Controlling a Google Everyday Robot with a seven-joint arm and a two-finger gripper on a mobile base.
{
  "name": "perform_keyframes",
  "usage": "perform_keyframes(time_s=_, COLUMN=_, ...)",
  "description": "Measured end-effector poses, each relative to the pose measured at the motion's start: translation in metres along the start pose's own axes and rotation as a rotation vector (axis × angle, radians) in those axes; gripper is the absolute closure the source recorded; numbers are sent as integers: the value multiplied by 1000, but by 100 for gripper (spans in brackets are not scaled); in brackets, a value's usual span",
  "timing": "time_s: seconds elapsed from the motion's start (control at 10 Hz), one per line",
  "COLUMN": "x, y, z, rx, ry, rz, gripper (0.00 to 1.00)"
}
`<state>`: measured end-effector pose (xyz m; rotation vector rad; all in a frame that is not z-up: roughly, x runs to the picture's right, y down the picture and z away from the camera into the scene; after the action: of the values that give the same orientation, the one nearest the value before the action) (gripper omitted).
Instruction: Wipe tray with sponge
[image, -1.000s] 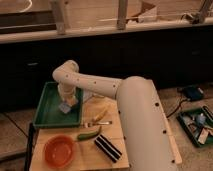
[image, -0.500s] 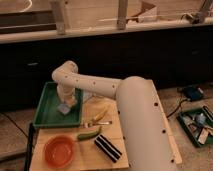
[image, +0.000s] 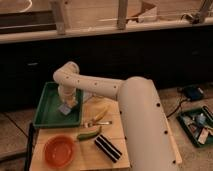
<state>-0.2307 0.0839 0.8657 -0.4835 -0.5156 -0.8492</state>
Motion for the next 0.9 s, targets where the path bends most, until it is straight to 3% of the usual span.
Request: perform_keyframes(time_s=0.9, x=-2, y=3, z=3, rx=-1, ry=-2, rz=-18, gripper=100)
